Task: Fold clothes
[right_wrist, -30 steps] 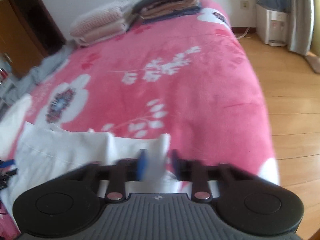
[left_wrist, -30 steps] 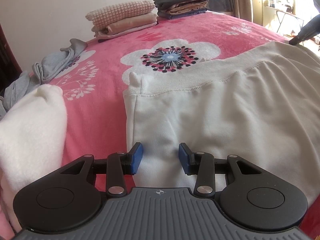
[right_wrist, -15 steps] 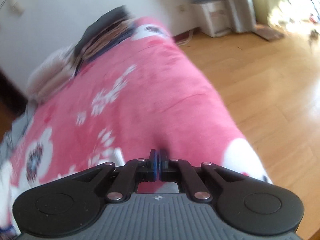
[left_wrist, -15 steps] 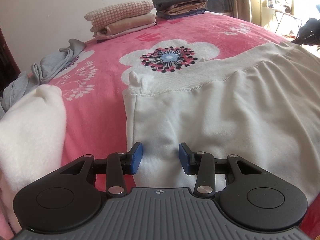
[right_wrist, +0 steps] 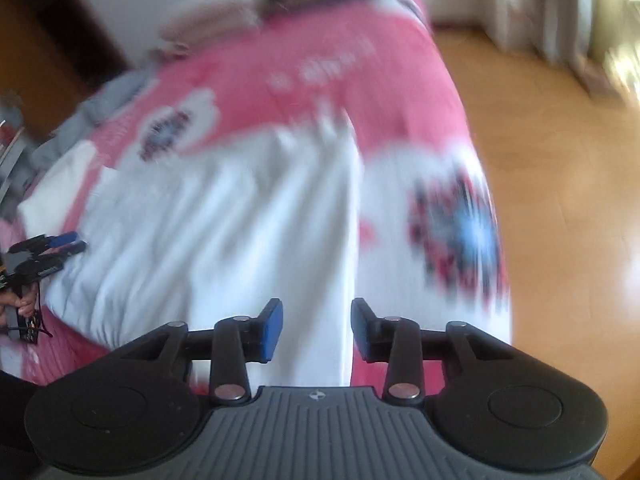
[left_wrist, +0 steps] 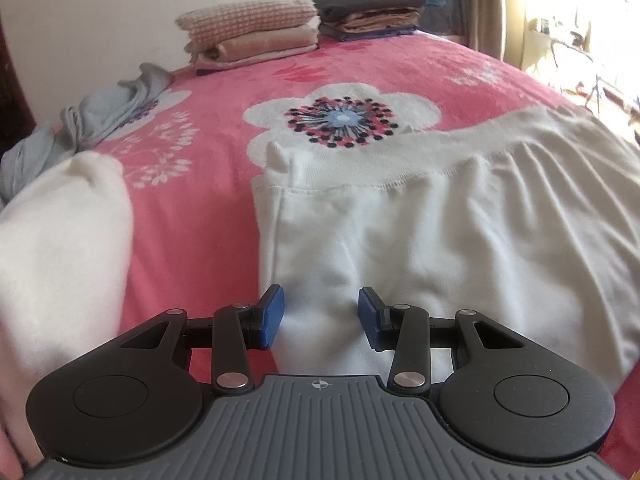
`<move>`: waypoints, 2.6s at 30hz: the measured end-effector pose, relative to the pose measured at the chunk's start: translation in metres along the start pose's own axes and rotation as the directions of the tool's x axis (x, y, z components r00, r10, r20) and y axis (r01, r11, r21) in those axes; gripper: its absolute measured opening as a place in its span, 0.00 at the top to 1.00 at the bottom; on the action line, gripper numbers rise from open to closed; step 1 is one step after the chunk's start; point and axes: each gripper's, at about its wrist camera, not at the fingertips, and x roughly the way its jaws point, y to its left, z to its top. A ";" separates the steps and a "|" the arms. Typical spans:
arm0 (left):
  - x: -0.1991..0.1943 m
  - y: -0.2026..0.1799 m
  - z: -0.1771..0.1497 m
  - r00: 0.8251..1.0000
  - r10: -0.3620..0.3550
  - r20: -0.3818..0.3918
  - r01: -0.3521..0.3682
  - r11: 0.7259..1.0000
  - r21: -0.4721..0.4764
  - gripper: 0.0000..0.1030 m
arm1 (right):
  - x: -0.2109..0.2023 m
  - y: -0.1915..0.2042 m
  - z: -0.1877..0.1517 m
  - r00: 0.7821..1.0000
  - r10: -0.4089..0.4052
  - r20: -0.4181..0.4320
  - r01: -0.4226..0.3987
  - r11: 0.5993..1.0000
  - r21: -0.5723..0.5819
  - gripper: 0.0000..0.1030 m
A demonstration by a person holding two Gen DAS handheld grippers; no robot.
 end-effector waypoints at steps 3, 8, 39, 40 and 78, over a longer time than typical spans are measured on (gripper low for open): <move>-0.022 -0.001 0.001 0.999 -0.011 0.038 0.011 1.000 0.002 0.60 | 0.000 -0.029 -0.046 0.997 0.072 0.009 -0.072 0.957 0.282 0.61; -0.040 -0.021 -0.008 0.990 -0.141 0.021 0.139 0.988 0.070 0.60 | 0.000 -0.051 -0.091 0.982 0.163 0.095 -0.188 0.875 0.446 0.60; -0.022 -0.031 -0.032 0.985 -0.143 -0.100 0.163 0.959 0.231 0.60 | 0.015 0.031 -0.079 0.954 -0.301 0.003 0.186 0.584 -0.790 1.00; -0.022 -0.030 -0.031 0.984 -0.145 -0.100 0.164 0.960 0.226 0.60 | 0.015 0.025 -0.078 0.941 -0.337 -0.006 0.205 0.588 -0.783 1.00; -0.082 0.019 -0.069 0.976 -0.213 -0.050 0.209 0.975 -0.070 0.99 | 0.099 0.177 -0.051 0.868 0.273 -0.414 -0.481 0.668 -0.568 0.97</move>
